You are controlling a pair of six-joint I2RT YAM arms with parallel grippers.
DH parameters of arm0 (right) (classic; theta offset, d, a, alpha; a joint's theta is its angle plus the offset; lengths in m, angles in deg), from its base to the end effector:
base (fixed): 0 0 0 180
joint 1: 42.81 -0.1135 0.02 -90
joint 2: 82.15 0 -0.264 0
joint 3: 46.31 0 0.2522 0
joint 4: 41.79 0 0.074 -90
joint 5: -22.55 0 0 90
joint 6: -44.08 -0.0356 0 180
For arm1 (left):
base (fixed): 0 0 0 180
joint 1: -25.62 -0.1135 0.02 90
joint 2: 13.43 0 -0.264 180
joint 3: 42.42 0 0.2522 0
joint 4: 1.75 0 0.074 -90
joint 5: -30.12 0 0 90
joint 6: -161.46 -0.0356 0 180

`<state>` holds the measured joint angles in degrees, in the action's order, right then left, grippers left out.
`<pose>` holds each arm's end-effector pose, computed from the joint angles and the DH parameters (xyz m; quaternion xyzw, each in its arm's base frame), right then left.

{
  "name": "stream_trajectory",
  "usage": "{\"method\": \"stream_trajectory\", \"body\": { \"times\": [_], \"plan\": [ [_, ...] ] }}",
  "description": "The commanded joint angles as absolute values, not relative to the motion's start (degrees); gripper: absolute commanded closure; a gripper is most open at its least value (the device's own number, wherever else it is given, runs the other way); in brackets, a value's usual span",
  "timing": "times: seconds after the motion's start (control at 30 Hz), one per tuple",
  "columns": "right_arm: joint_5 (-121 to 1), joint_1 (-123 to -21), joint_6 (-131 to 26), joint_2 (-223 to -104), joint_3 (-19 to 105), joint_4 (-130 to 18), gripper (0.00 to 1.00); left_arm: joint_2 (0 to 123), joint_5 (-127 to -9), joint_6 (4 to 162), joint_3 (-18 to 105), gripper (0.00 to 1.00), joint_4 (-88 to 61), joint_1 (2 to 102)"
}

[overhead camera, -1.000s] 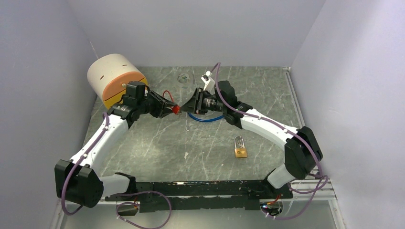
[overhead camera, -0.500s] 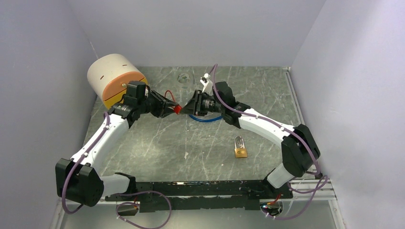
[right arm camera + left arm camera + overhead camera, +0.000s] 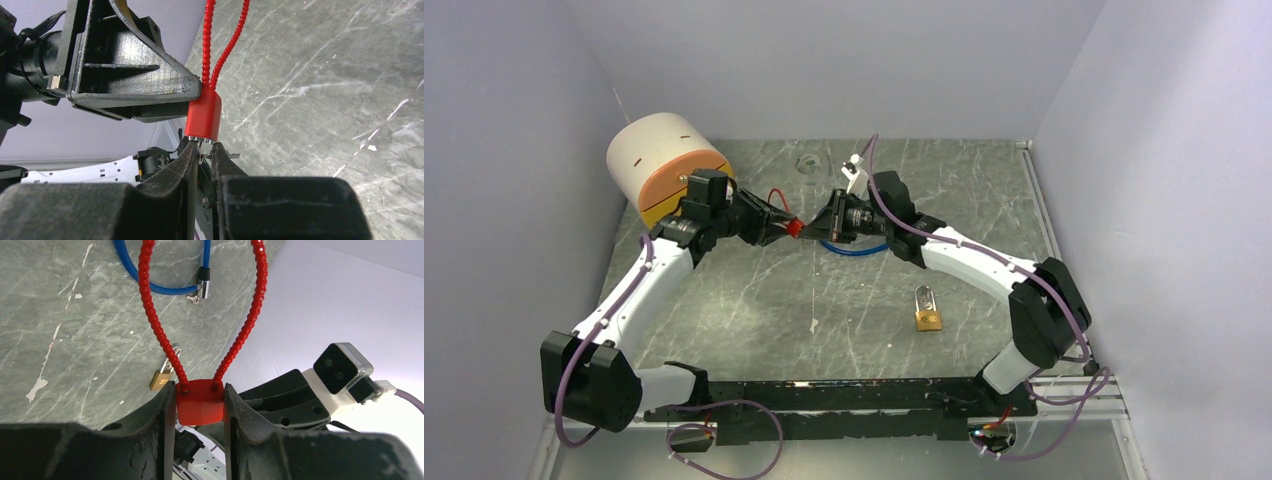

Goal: Unlock with the key

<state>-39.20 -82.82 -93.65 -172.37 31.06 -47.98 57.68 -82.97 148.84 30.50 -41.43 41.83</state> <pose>0.2699 0.2485 0.2870 -0.0882 0.7974 0.5333 0.2681 0.2562 -0.0890 0.3057 -0.3721 0.8024 -0.4369 0.1637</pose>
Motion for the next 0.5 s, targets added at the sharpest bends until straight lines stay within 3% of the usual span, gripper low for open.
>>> {"method": "stream_trajectory", "body": {
  "times": [0.0, 0.13, 0.47],
  "plan": [
    [-37.8, -82.6, -97.5, -174.0, 32.7, -42.2, 1.0, 57.2, -87.7, 150.6, 31.7, 0.97, -36.4, 41.8],
    [-35.6, -81.6, -103.2, -174.6, 31.9, -37.3, 1.0, 56.3, -89.2, 151.5, 30.3, 0.97, -32.8, 41.8],
    [-31.2, -77.1, -131.3, -172.3, 21.7, -9.4, 1.0, 51.4, -88.3, 151.6, 24.1, 0.97, -16.3, 41.6]
  ]
}}
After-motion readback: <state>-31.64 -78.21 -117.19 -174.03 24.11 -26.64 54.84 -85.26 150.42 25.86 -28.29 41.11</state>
